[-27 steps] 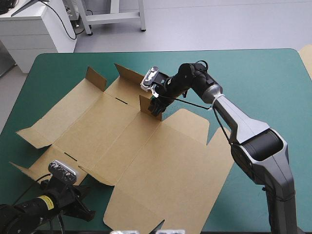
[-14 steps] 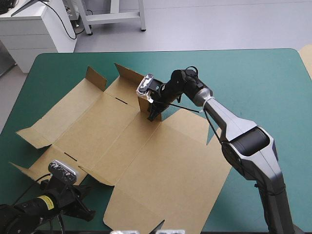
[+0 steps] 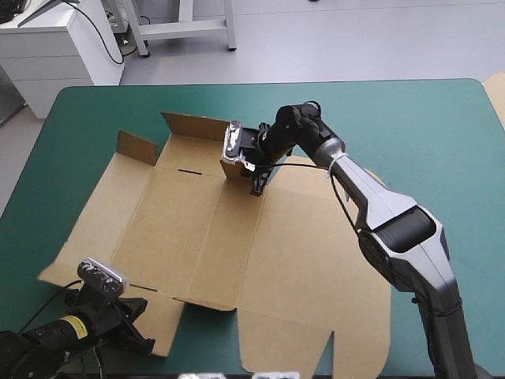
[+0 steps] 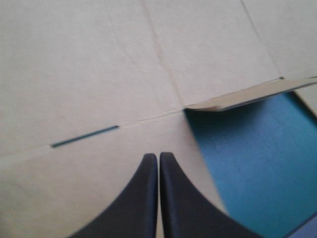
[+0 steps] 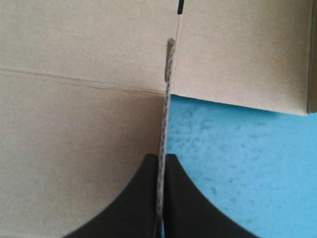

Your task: Fold the box

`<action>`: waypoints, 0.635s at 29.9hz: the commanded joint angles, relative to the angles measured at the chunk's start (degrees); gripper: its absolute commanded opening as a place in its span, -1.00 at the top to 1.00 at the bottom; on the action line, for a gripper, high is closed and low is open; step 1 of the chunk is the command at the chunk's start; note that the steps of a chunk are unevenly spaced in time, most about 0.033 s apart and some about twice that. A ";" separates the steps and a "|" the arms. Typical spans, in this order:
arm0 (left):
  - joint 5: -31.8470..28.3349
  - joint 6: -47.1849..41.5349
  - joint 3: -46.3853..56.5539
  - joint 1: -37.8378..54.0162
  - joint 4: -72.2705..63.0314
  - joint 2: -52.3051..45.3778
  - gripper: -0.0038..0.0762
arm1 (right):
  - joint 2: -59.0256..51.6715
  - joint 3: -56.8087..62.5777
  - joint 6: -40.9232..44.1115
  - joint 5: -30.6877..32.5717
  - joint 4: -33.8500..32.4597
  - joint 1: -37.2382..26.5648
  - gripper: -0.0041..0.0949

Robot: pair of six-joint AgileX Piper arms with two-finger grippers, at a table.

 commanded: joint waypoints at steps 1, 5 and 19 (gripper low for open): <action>-3.39 0.03 -1.67 0.01 -0.83 0.29 0.92 | -3.79 -2.05 -4.66 0.99 1.26 0.00 0.96; -3.28 0.03 -1.67 0.01 -0.83 0.29 0.92 | -3.79 -2.05 -6.42 0.64 1.26 0.00 0.96; -3.38 0.27 -1.67 0.01 -0.83 0.29 0.92 | -3.79 -2.05 -7.73 -2.39 1.20 -0.61 0.60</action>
